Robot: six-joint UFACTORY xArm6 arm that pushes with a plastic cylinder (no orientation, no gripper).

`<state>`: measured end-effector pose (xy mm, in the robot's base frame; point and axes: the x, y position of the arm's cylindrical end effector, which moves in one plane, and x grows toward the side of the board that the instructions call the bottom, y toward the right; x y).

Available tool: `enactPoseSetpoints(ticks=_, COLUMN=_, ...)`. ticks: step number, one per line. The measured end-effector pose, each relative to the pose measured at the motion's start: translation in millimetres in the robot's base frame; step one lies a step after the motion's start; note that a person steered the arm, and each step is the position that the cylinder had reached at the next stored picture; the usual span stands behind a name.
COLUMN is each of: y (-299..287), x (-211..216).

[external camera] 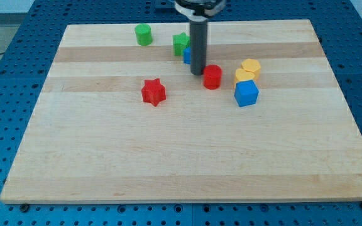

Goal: Move away from the red circle

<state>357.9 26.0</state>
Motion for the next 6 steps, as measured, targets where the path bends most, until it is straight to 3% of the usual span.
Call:
enactPoseSetpoints(ticks=1, y=-19.4, x=-11.6)
enactPoseSetpoints(ticks=3, y=-123.4, x=-50.2)
enactPoseSetpoints(ticks=6, y=-132.9, x=-70.0)
